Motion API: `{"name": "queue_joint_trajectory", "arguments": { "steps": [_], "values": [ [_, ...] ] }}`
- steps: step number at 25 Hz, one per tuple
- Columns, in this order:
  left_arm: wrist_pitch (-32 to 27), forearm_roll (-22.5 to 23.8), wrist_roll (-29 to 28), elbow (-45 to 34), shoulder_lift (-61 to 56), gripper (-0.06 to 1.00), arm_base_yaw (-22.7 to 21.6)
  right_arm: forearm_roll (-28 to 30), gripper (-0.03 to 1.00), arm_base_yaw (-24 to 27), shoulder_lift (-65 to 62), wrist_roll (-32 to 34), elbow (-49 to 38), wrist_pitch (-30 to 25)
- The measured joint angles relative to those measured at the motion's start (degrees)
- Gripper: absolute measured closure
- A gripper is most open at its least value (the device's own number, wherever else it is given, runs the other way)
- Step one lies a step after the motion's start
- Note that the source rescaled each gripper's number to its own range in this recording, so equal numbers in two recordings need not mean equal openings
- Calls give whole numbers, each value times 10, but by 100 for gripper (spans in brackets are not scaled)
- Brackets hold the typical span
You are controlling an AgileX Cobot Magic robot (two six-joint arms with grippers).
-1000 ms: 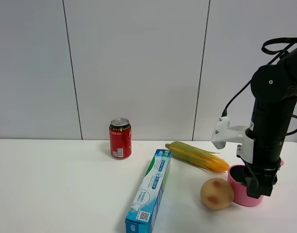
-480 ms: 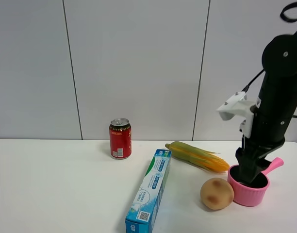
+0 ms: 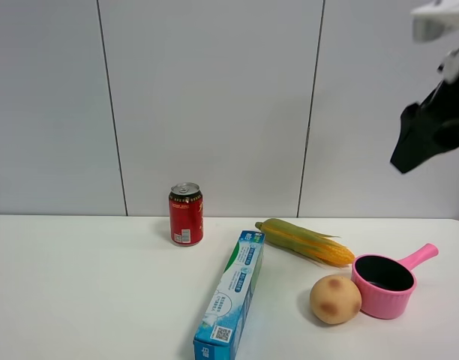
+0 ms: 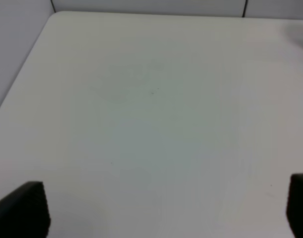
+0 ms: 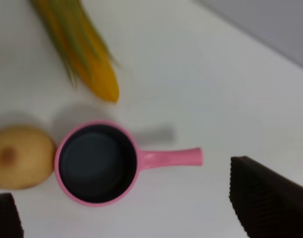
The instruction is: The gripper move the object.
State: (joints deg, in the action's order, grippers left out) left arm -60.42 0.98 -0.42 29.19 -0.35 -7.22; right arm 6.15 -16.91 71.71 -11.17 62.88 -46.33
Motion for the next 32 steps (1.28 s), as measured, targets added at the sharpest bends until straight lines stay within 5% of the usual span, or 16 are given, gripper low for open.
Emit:
{"name": "queue_joint_trajectory", "arguments": {
  "steps": [13,21,32],
  "values": [
    [0,0,0,0,0,-6,0,6,7,30,-288,100,-8,-77],
    [0,0,0,0,0,-6,0,28,7,148,-463,115,-123,-93],
    [0,0,0,0,0,-6,0,11,7,177,-612,161,-242,-180]
  ]
}}
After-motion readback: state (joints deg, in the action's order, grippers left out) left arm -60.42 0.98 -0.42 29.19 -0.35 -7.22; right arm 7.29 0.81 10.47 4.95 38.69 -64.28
